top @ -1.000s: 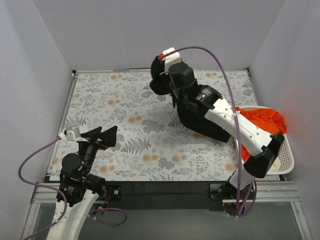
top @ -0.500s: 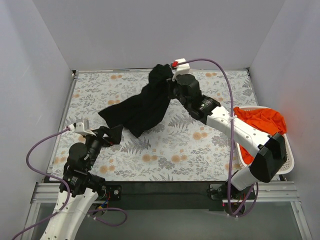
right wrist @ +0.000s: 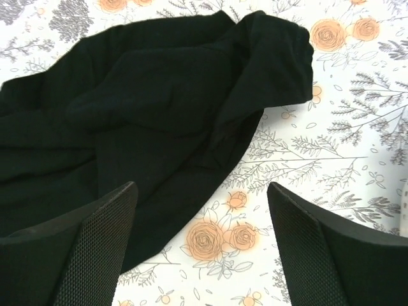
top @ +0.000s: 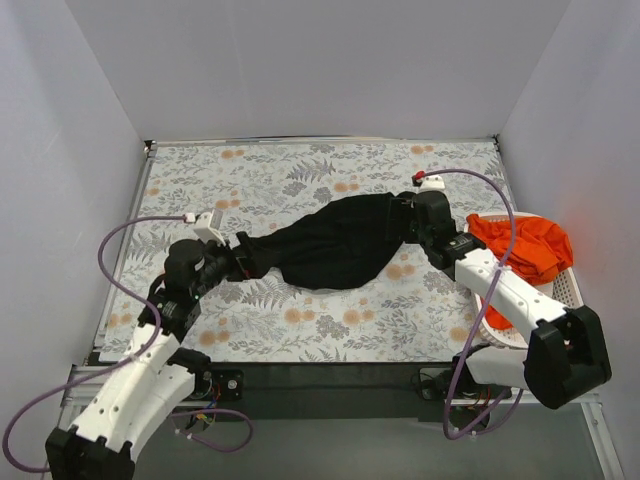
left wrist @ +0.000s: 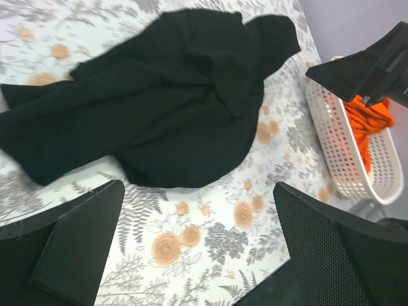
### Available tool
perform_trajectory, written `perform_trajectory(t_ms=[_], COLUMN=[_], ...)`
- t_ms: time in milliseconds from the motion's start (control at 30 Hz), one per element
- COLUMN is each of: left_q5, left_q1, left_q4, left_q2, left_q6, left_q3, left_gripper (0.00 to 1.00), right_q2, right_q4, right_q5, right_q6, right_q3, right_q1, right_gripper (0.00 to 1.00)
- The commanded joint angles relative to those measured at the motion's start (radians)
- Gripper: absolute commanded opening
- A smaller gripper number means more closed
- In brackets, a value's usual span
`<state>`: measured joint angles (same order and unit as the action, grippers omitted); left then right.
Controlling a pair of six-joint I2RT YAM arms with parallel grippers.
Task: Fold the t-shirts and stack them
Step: Move the tshirt to the center of the board, then flatten the tshirt out
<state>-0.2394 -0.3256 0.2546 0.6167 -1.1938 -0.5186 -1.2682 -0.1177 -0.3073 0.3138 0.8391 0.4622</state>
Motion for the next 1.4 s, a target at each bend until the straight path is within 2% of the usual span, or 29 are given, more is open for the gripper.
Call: perform_trajectory(t_ms=[0,67,233,267,333,400,467,667,800,933,1367], left_q5=[-0.170,-0.182,-0.057,-0.043,-0.014,0.006,0.047,0.159,0.225,0.340,0.408], left_q1=[-0.015,-0.053,-0.216,-0.258,-0.295,-0.343,-0.392,-0.421,-0.426,-0.426,-0.423], left_q4=[-0.093,-0.123,-0.201,-0.204,-0.207,-0.224,-0.238,-0.248,-0.248,-0.250,-0.248], left_q2=[0.153,0.243,0.553,0.608,0.750,0.828,0.937,1.176,1.261,1.301,1.465], left_q6=[-0.046,-0.064,-0.027,-0.007,0.002,0.020,0.043,0.039,0.031,0.017,0.042], left_q3=[-0.073,-0.122,-0.282,-0.353,-0.424,-0.516,-0.567,-0.724,-0.782,-0.804,-0.932], left_gripper=[0.98,0.97,0.97,0.97,0.96,0.93,0.86,0.79,0.74,0.73,0.73], right_q2=[0.079,0.108,0.190,0.208,0.231,0.266,0.306,0.388,0.426,0.426,0.405], right_q4=[0.009,0.007,0.006,0.006,0.004,0.006,0.006,0.024,0.038,0.053,0.099], right_q5=[0.016,0.017,0.019,0.019,0.010,-0.006,-0.027,-0.059,-0.055,-0.020,0.040], right_q6=[-0.032,-0.028,-0.010,-0.001,0.016,0.045,0.062,0.080,0.073,0.062,0.057], right_q3=[-0.044,-0.070,-0.142,-0.152,-0.181,-0.199,-0.221,-0.264,-0.291,-0.305,-0.333], right_q1=[-0.008,-0.017,-0.028,-0.030,-0.033,-0.037,-0.040,-0.045,-0.046,-0.046,-0.048], right_gripper=[0.76,0.76,0.83,0.84,0.85,0.84,0.82,0.79,0.77,0.77,0.76])
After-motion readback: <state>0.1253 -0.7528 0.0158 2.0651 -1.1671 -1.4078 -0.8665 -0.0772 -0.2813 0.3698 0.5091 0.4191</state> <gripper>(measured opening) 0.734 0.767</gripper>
